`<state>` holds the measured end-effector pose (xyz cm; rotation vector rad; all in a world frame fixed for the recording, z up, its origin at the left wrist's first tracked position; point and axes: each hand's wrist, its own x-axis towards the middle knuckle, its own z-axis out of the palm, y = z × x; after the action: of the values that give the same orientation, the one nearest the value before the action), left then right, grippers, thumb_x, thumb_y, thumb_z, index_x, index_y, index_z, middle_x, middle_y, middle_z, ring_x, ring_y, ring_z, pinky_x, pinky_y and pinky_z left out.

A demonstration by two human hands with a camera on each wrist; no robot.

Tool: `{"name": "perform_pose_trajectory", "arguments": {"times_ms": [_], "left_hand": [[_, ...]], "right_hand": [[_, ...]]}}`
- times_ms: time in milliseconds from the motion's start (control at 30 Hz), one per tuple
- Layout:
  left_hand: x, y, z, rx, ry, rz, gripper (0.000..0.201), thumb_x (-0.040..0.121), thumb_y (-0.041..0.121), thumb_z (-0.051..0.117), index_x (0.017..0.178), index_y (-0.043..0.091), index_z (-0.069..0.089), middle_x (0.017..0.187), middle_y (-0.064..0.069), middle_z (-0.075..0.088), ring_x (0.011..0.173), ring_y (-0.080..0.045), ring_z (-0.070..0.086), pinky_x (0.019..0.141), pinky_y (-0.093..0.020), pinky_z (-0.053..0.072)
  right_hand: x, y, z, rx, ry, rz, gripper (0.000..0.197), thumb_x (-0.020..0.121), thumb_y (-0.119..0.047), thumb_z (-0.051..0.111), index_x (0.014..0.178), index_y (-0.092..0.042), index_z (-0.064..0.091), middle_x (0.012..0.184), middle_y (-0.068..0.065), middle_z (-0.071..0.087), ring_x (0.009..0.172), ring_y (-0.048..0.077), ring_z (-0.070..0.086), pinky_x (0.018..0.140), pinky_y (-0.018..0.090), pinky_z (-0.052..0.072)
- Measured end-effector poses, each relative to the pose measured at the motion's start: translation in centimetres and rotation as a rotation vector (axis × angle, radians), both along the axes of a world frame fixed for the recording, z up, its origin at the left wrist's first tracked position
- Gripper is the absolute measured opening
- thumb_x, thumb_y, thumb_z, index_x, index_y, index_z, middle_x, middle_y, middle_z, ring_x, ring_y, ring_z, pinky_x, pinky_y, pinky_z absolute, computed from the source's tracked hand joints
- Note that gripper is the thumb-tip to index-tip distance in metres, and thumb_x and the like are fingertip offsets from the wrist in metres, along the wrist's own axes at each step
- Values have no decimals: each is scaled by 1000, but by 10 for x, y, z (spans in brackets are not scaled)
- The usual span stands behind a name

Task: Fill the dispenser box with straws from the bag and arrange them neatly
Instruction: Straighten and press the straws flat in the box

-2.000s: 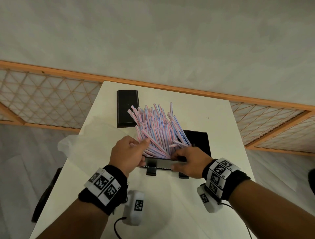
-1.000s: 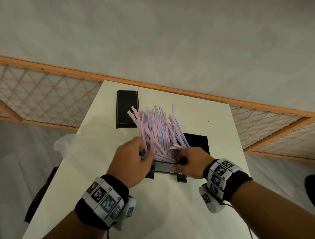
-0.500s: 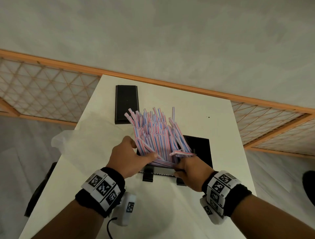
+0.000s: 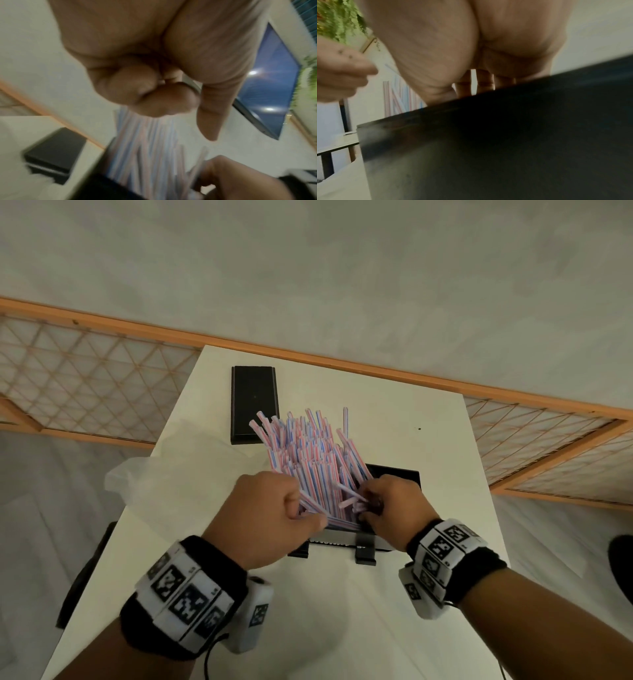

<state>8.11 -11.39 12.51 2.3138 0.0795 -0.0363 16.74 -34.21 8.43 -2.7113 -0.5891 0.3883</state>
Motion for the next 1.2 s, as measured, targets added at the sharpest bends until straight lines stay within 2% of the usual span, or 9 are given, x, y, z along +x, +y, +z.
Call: {"name": "perform_pose_trajectory", "arguments": {"times_ms": [100, 167, 233, 300, 500, 733, 867, 1000, 1200], "left_hand": [[10, -24, 3, -63, -27, -108, 29, 73, 27, 84, 83, 20, 58, 63, 3, 61, 56, -12, 56, 61, -27, 49], [19, -37, -4, -13, -26, -165, 33, 79, 26, 81, 102, 15, 60, 68, 5, 59, 56, -8, 54, 65, -31, 51], [27, -42, -15, 7, -33, -146, 31, 83, 23, 77, 107, 12, 60, 74, 1, 63, 63, -11, 60, 69, -36, 56], [32, -41, -23, 15, -25, -106, 27, 85, 19, 77, 106, 11, 62, 82, -4, 68, 73, -16, 67, 70, -38, 59], [36, -42, -26, 2, -7, -133, 8, 86, 15, 75, 94, 14, 76, 83, -2, 73, 73, -14, 67, 65, -21, 52], [39, -48, -35, 41, -51, -229, 15, 84, 15, 73, 70, 18, 76, 59, 0, 65, 51, -13, 52, 54, -21, 34], [36, -41, -23, 16, -133, -198, 11, 79, 12, 73, 74, 19, 79, 61, 2, 69, 52, -12, 56, 51, -16, 38], [32, -26, -9, -93, -162, -180, 12, 75, 10, 79, 73, 21, 80, 64, 7, 72, 63, -11, 66, 56, -20, 52], [32, -11, 0, -71, -194, -163, 12, 77, 11, 77, 76, 23, 78, 65, 9, 70, 61, -7, 65, 58, -21, 54]], "right_hand": [[0, 6, -3, 50, -45, 35, 19, 79, -20, 71, 97, -25, 76, 80, -3, 58, 74, 19, 55, 68, 32, 48], [-1, 9, -2, 78, -63, 43, 14, 81, -21, 72, 93, -25, 78, 79, -1, 61, 72, 20, 58, 66, 32, 48], [-2, 10, -2, 116, -74, 41, 11, 81, -20, 74, 89, -24, 79, 78, 0, 63, 71, 19, 58, 64, 31, 48], [-4, 10, -2, 149, -75, 48, 9, 80, -19, 75, 86, -24, 79, 76, 0, 64, 68, 19, 58, 63, 32, 49], [-10, 9, 0, 238, -29, 34, 11, 80, -16, 76, 87, -24, 81, 73, -1, 71, 65, 15, 62, 61, 28, 51], [-12, 6, 0, 299, -13, 63, 10, 80, -14, 79, 85, -21, 81, 70, -5, 68, 61, 10, 58, 57, 10, 37], [-12, 7, 3, 275, -42, 116, 18, 75, -20, 80, 94, -22, 78, 78, -2, 68, 71, 14, 58, 67, 22, 46], [-9, 9, -2, 179, -66, 135, 25, 81, -45, 58, 87, -27, 74, 75, -4, 66, 75, 21, 56, 69, 33, 46], [-5, 14, 3, 225, 0, 181, 5, 94, -21, 60, 89, -19, 61, 67, -7, 56, 63, 14, 48, 61, 28, 36]]}}
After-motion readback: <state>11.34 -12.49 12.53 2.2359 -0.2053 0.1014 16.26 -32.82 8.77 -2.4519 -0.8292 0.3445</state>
